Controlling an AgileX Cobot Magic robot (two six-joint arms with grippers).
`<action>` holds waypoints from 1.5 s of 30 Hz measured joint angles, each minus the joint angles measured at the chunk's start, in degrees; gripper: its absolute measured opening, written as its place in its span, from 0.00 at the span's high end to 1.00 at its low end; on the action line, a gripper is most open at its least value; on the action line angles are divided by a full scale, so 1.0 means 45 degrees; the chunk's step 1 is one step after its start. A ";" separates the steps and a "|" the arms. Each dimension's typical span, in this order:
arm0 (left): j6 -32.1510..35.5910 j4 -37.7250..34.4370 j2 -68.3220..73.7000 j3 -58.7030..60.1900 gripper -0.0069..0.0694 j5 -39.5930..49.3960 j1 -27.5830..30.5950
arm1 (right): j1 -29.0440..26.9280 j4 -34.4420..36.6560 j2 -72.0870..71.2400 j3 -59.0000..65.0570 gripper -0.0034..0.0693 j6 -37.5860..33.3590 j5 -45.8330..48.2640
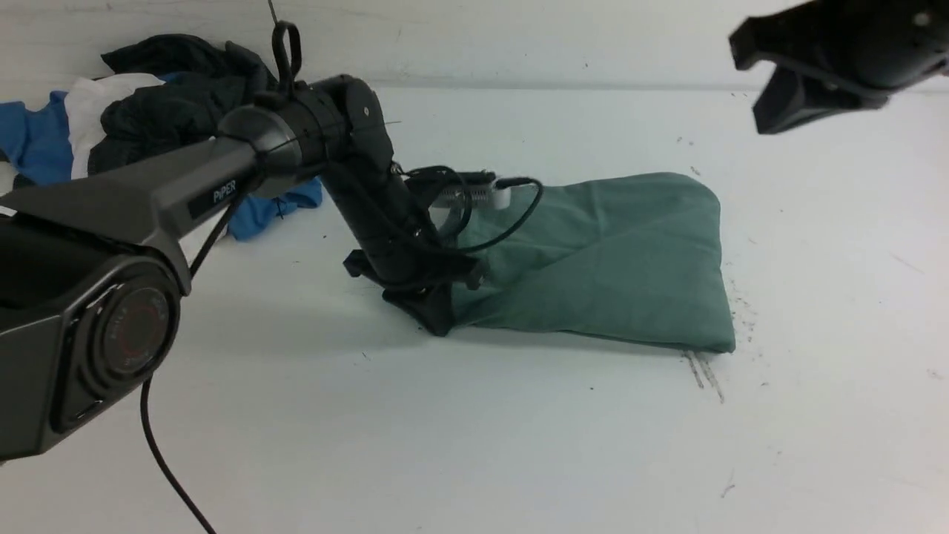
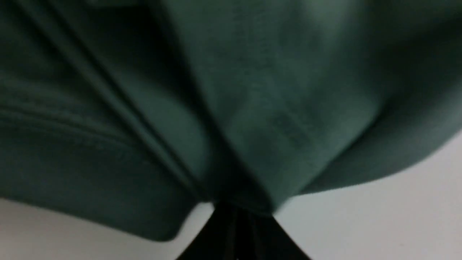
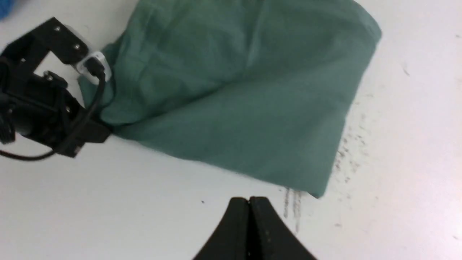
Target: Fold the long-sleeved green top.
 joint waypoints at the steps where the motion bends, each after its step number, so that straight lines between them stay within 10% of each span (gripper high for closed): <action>1: -0.0210 0.0165 0.0000 -0.0002 0.91 0.0014 0.0037 | 0.0000 -0.0226 -0.0571 0.0384 0.97 0.0063 0.0000; 15: -0.0530 0.1683 -0.5329 0.0014 0.91 0.0330 0.0230 | 0.0000 -0.1321 -1.0014 0.7097 0.97 0.0323 -0.0439; 25: -0.0530 0.1337 -0.5618 0.0014 0.91 0.0394 0.0206 | 0.0000 -0.1609 -1.6544 1.7894 0.97 0.0083 -1.2592; 45: -0.0530 0.1309 -0.5593 0.0014 0.91 0.0394 0.0206 | 0.0000 -0.1623 -1.6596 1.8553 0.97 0.0083 -1.4256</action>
